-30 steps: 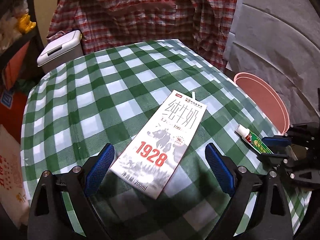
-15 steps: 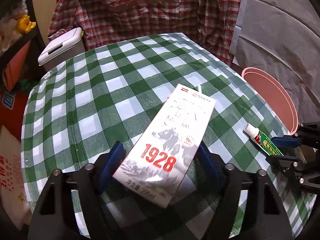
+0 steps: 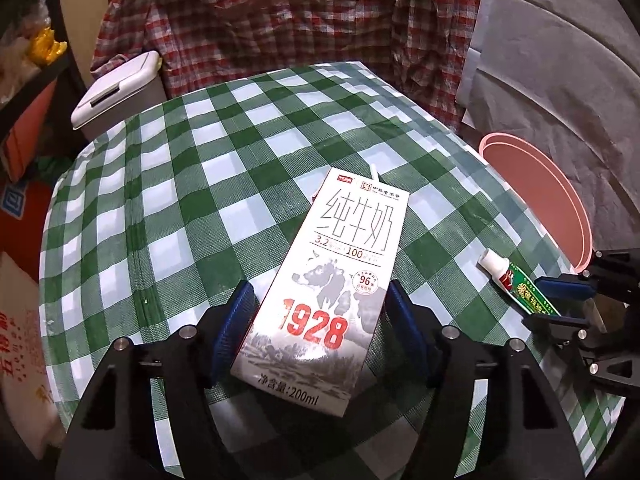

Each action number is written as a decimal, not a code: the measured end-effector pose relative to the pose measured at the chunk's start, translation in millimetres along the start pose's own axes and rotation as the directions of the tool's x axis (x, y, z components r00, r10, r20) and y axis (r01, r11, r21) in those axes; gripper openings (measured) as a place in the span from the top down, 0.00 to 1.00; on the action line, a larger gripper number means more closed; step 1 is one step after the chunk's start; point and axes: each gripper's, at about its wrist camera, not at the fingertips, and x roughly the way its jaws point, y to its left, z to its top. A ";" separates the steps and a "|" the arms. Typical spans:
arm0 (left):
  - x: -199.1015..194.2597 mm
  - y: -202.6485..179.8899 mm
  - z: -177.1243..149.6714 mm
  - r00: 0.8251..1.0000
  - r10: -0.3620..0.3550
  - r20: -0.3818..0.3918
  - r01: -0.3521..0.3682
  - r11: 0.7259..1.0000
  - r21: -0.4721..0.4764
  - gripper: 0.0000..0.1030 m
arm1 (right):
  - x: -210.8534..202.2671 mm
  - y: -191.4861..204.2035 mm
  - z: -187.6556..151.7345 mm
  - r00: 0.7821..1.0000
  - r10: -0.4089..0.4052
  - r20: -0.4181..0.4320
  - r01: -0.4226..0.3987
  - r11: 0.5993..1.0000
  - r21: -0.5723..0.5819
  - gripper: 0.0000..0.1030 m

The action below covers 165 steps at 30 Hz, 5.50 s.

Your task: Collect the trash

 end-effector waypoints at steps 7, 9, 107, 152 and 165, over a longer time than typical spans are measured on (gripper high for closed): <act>-8.8 -1.3 1.1 1.000 -0.002 0.014 0.002 1.000 0.007 0.50 | -5.8 -2.2 3.7 1.000 -0.004 0.026 0.004 1.000 0.004 0.73; -13.8 -1.6 1.7 1.000 0.004 0.023 -0.004 1.000 0.002 0.51 | -9.7 -1.9 5.1 0.999 -0.005 0.039 0.005 1.000 0.005 0.73; -185.3 -210.1 29.1 0.884 0.047 0.466 0.016 0.991 -0.130 0.34 | -272.6 -144.4 -31.1 0.821 -0.341 0.459 0.167 0.910 0.378 0.35; -241.3 -231.6 -124.3 0.884 0.267 0.384 -0.133 0.930 -0.341 0.07 | -314.8 -49.8 -164.6 0.767 -0.470 0.438 0.322 0.871 0.370 0.05; -239.8 -233.7 -123.5 0.885 0.267 0.382 -0.133 0.931 -0.341 0.07 | -315.1 -48.8 -164.4 0.767 -0.471 0.436 0.321 0.870 0.375 0.05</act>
